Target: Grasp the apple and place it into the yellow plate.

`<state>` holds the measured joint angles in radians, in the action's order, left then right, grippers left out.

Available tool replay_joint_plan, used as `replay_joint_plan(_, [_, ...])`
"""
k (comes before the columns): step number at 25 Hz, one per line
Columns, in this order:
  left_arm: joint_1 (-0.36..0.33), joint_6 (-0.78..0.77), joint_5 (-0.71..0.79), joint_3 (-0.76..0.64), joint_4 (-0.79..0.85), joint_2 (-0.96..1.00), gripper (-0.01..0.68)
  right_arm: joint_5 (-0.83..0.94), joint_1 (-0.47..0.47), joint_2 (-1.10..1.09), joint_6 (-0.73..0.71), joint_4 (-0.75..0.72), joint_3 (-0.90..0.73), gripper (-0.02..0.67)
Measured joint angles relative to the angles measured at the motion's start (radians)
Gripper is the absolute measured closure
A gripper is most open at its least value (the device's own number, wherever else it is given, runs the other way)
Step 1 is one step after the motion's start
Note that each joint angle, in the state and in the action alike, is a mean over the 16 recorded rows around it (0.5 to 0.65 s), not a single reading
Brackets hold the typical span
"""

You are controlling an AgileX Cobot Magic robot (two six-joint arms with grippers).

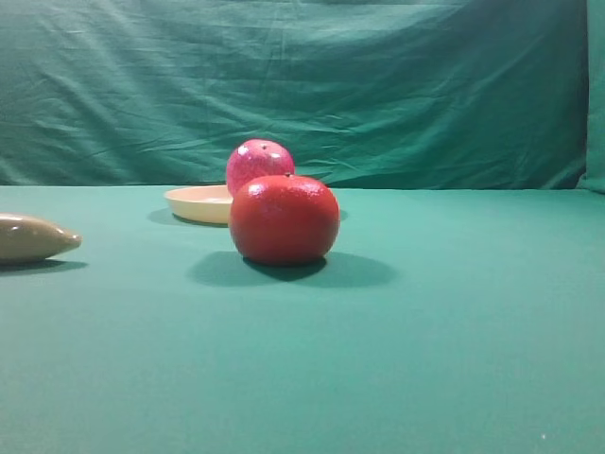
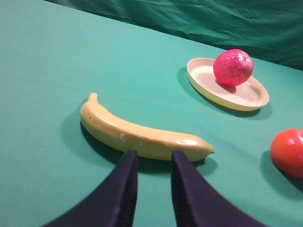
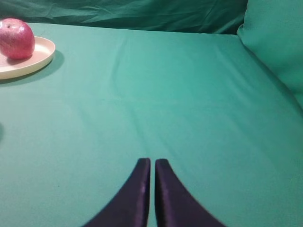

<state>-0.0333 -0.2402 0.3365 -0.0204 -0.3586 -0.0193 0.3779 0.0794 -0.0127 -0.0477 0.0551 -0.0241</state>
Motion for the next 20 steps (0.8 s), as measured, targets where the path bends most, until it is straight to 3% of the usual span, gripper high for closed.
replay_joint_plan(20, [0.000,0.000,0.000,0.000,0.000,0.000,0.516,0.000,0.000,0.000,0.000,0.000,0.000,0.649])
